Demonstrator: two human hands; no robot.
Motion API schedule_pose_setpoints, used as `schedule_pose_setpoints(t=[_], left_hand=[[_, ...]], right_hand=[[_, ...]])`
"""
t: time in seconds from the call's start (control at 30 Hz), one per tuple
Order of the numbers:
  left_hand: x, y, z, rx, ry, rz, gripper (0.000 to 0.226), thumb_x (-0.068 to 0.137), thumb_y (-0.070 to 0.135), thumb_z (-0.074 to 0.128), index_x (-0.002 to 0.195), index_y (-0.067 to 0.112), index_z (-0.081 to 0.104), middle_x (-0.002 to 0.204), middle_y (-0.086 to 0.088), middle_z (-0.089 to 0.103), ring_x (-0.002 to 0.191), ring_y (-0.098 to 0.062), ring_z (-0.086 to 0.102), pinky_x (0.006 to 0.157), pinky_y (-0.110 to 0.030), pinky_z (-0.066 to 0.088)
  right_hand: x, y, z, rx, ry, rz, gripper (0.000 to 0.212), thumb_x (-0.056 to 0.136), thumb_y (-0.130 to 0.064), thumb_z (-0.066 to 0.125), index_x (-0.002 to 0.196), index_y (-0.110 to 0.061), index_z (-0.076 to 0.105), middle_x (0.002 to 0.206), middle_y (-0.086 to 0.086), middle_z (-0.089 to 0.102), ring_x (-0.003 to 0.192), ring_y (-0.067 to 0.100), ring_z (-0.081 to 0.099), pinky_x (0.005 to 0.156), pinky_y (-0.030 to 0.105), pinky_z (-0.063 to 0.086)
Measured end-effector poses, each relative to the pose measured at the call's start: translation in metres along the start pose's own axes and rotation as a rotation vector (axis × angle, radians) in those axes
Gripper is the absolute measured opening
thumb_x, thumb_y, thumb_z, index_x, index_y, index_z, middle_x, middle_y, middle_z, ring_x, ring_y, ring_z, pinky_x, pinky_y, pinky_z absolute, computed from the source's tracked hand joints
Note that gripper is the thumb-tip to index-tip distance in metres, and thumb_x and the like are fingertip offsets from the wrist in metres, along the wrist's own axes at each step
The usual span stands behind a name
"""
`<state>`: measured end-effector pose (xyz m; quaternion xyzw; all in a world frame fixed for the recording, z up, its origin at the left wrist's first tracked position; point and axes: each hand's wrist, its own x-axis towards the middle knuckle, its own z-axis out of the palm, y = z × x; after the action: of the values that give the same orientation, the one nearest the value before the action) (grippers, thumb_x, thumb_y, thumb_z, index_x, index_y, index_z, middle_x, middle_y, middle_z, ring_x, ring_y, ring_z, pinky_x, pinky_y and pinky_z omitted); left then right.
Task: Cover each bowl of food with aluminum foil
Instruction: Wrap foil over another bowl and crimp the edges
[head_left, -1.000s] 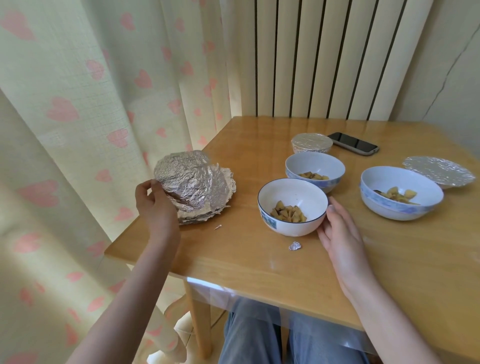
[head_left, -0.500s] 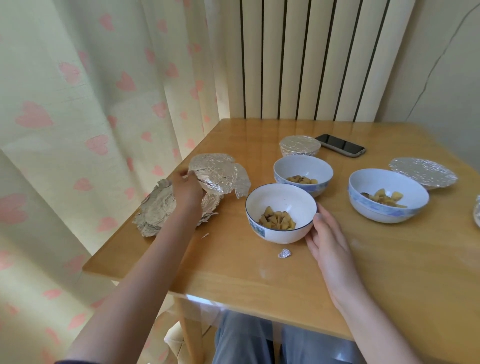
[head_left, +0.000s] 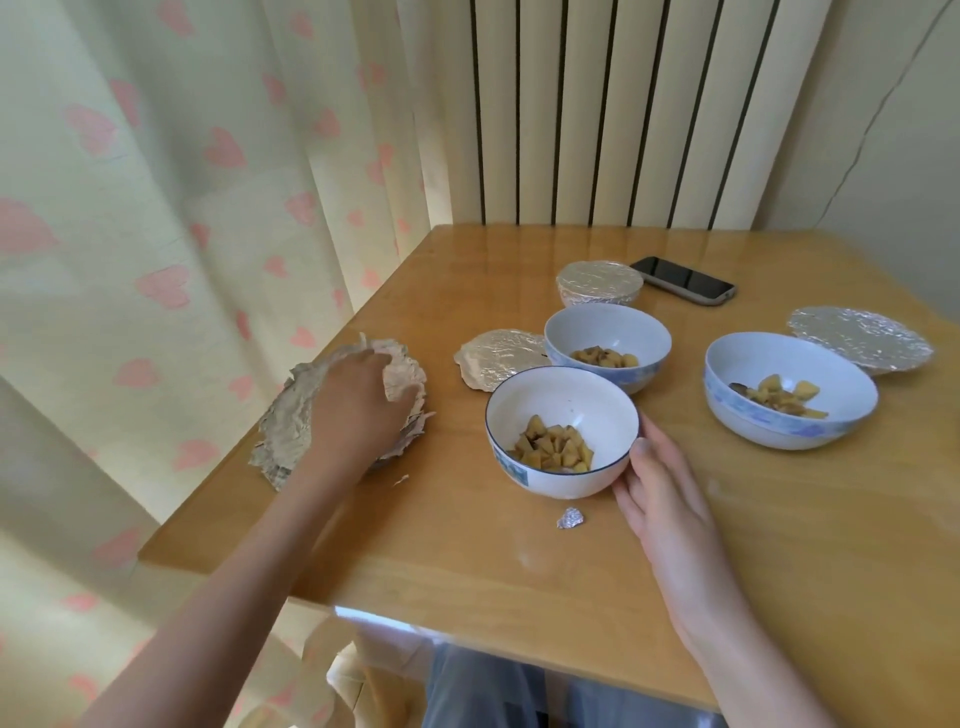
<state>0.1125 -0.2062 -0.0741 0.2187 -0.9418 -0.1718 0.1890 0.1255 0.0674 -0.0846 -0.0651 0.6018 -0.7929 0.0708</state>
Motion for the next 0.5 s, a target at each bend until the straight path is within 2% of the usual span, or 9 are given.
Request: schedule_pose_setpoints(t=[0.07, 0.13, 0.23, 0.27, 0.3, 0.33, 0.4, 0.43, 0.5], left_hand=[[-0.015, -0.007, 0.001, 0.174, -0.207, -0.03, 0.062, 0.086, 0.063, 0.053, 0.119, 0.011, 0.054, 0.13, -0.01, 0.052, 0.128, -0.035, 0.042, 0.104, -0.048, 0.037], [-0.028, -0.009, 0.002, 0.129, -0.244, -0.022, 0.065, 0.084, 0.069, 0.049, 0.116, 0.012, 0.054, 0.123, -0.008, 0.054, 0.126, -0.035, 0.042, 0.102, -0.049, 0.037], [-0.048, -0.004, -0.008, 0.029, -0.111, 0.007, 0.048, 0.088, 0.056, 0.057, 0.118, 0.019, 0.062, 0.116, 0.0, 0.063, 0.115, -0.026, 0.054, 0.086, -0.039, 0.047], [-0.053, -0.003, -0.012, 0.01, -0.06, 0.025, 0.036, 0.09, 0.049, 0.058, 0.113, 0.023, 0.066, 0.109, 0.002, 0.067, 0.108, -0.024, 0.059, 0.079, -0.036, 0.048], [-0.057, -0.002, -0.014, -0.03, -0.022, 0.036, 0.024, 0.091, 0.044, 0.057, 0.101, 0.027, 0.07, 0.096, 0.003, 0.07, 0.095, -0.023, 0.063, 0.07, -0.034, 0.048], [-0.06, -0.002, -0.016, -0.097, 0.005, 0.041, 0.021, 0.093, 0.04, 0.056, 0.085, 0.027, 0.07, 0.078, 0.003, 0.069, 0.079, -0.021, 0.063, 0.061, -0.032, 0.044], [-0.06, -0.003, -0.02, -0.252, 0.064, 0.029, 0.034, 0.095, 0.032, 0.055, 0.065, 0.018, 0.063, 0.052, 0.001, 0.052, 0.05, -0.014, 0.045, 0.051, -0.029, 0.03], [-0.059, -0.003, -0.023, -0.334, 0.12, 0.017, 0.038, 0.096, 0.028, 0.055, 0.062, 0.01, 0.058, 0.049, -0.002, 0.042, 0.046, -0.01, 0.033, 0.049, -0.029, 0.025], [-0.054, -0.004, -0.032, -0.459, 0.256, -0.03, 0.041, 0.097, 0.022, 0.053, 0.061, 0.004, 0.046, 0.053, -0.002, 0.03, 0.048, -0.008, 0.025, 0.048, -0.025, 0.018]], right_hand=[[0.001, 0.001, 0.001, -0.012, -0.006, 0.0, 0.039, 0.1, -0.021, 0.042, 0.138, -0.027, 0.045, 0.127, -0.013, 0.058, 0.111, -0.005, 0.055, 0.08, 0.009, 0.047], [0.002, 0.001, 0.001, -0.016, -0.008, 0.002, 0.04, 0.1, -0.022, 0.043, 0.14, -0.026, 0.044, 0.129, -0.013, 0.057, 0.11, -0.007, 0.055, 0.075, 0.005, 0.047], [0.0, 0.001, 0.001, -0.01, -0.011, 0.002, 0.042, 0.1, -0.023, 0.042, 0.141, -0.026, 0.042, 0.132, -0.012, 0.055, 0.116, -0.003, 0.053, 0.08, 0.007, 0.047], [-0.001, 0.001, 0.0, -0.012, -0.012, -0.002, 0.042, 0.1, -0.023, 0.042, 0.141, -0.026, 0.042, 0.132, -0.012, 0.055, 0.117, -0.002, 0.053, 0.081, 0.008, 0.047], [-0.002, 0.001, 0.0, -0.016, -0.014, -0.005, 0.042, 0.099, -0.024, 0.043, 0.142, -0.026, 0.041, 0.133, -0.013, 0.055, 0.118, -0.001, 0.053, 0.081, 0.008, 0.047], [-0.002, 0.001, 0.0, -0.021, -0.018, -0.006, 0.043, 0.099, -0.024, 0.043, 0.142, -0.026, 0.041, 0.133, -0.013, 0.054, 0.118, -0.001, 0.053, 0.08, 0.008, 0.047], [-0.002, 0.0, 0.0, -0.017, -0.016, -0.008, 0.043, 0.099, -0.024, 0.042, 0.142, -0.027, 0.041, 0.133, -0.013, 0.054, 0.117, -0.001, 0.053, 0.079, 0.007, 0.048], [-0.002, 0.0, 0.001, -0.011, -0.011, -0.009, 0.042, 0.099, -0.024, 0.042, 0.142, -0.027, 0.041, 0.132, -0.013, 0.054, 0.117, -0.001, 0.053, 0.08, 0.008, 0.048], [-0.002, 0.0, 0.001, -0.004, -0.009, -0.006, 0.042, 0.099, -0.024, 0.042, 0.142, -0.027, 0.041, 0.133, -0.012, 0.054, 0.116, 0.0, 0.053, 0.083, 0.012, 0.046]])
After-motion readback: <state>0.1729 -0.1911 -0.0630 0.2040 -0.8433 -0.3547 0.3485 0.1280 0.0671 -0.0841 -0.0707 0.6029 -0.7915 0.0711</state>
